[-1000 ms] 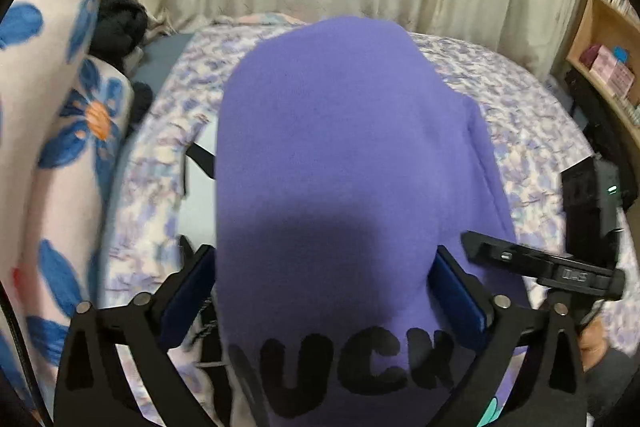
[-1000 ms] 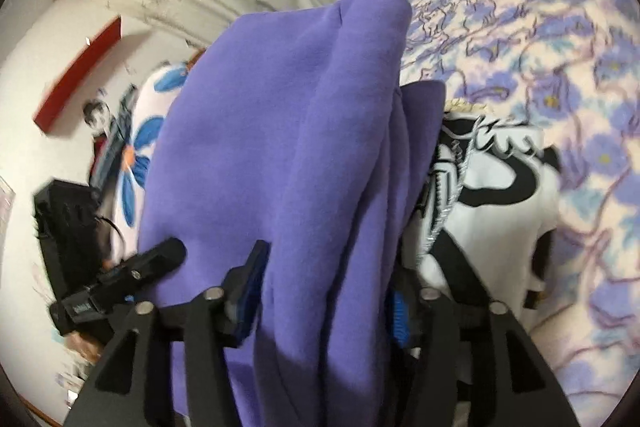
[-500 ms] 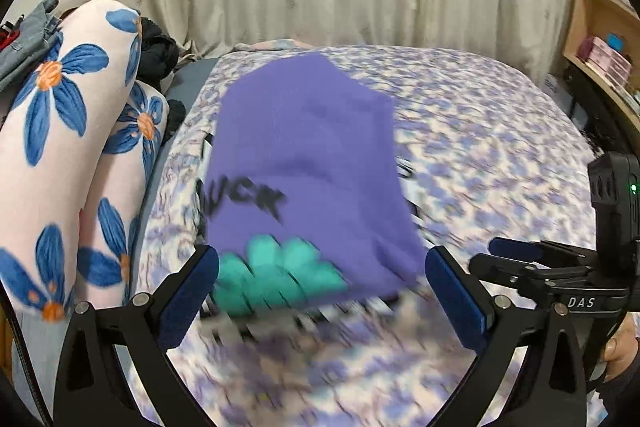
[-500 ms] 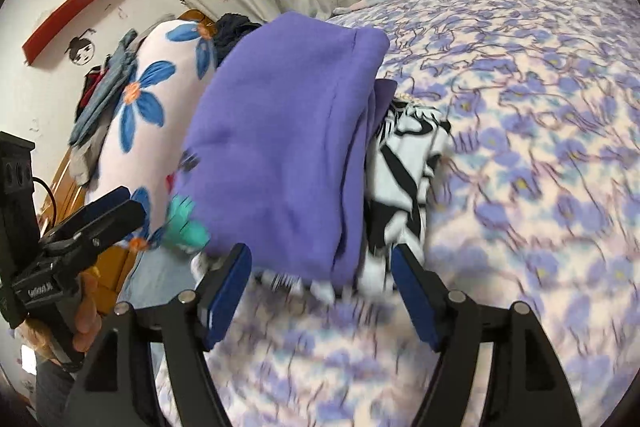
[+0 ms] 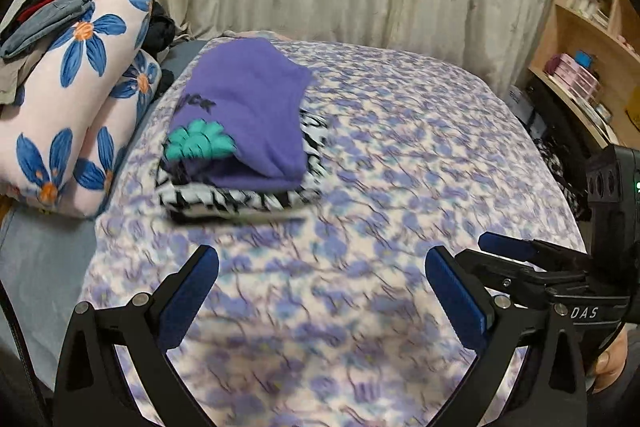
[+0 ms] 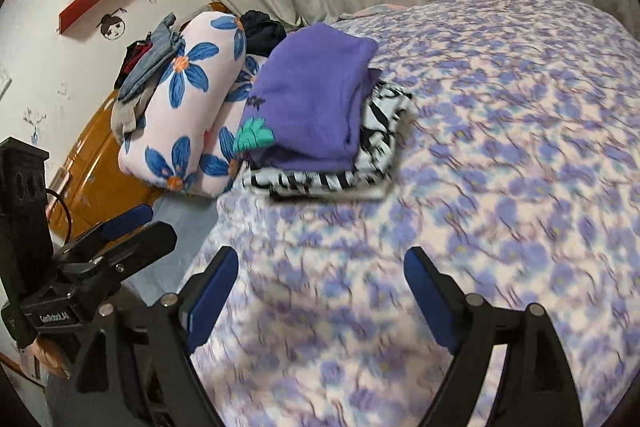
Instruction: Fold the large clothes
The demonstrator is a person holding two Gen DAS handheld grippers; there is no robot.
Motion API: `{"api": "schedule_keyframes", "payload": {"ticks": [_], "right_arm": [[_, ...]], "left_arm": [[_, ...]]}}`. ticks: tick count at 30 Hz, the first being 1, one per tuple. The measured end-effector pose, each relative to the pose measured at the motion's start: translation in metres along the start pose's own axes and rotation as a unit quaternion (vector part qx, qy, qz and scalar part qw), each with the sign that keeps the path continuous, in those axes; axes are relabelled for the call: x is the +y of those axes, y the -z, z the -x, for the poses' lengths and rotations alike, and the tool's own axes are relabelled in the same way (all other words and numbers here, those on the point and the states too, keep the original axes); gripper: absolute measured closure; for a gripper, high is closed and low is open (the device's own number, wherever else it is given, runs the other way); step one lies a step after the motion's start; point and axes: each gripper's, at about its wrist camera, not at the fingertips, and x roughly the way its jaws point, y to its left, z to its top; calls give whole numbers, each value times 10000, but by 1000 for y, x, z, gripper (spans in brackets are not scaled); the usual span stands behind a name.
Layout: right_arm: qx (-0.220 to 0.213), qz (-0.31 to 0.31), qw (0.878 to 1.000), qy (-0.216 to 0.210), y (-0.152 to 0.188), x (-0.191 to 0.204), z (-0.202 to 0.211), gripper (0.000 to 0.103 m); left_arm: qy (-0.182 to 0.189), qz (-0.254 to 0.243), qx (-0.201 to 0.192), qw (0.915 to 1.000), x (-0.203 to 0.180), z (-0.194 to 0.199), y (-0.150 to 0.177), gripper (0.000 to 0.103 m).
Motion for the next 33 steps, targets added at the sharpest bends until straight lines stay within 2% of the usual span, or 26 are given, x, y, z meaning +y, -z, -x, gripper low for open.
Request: {"api": "schedule_keyframes", "payload": {"ticks": [7,12,17,19,26,33], "right_arm": [[29,-189,9996,192,68,-27,44,17],[-37,-179,9987,475,104,-44,60,17],[-319,-34,9945,995,140,-52,73,17],[-408,-45,9934,1067,152,-53,76,17],[-716,-228,9855,1525,192,-62,82,17],[-782,-349,9811,1733,216,-71,84,17]], "left_arm": [[-89,-218,-152,9996,-50,17,70,0],[-119,-241,-310,9992,-69,19,103,0],[-300,-169,-337,9988,-87,18,139,0],[-375,-133,-393,9984,-94,17,152,0],[-532,11,-423,9977,-108,11,187,0],[-600,60,-464,9971,-118,8,209,1]]}}
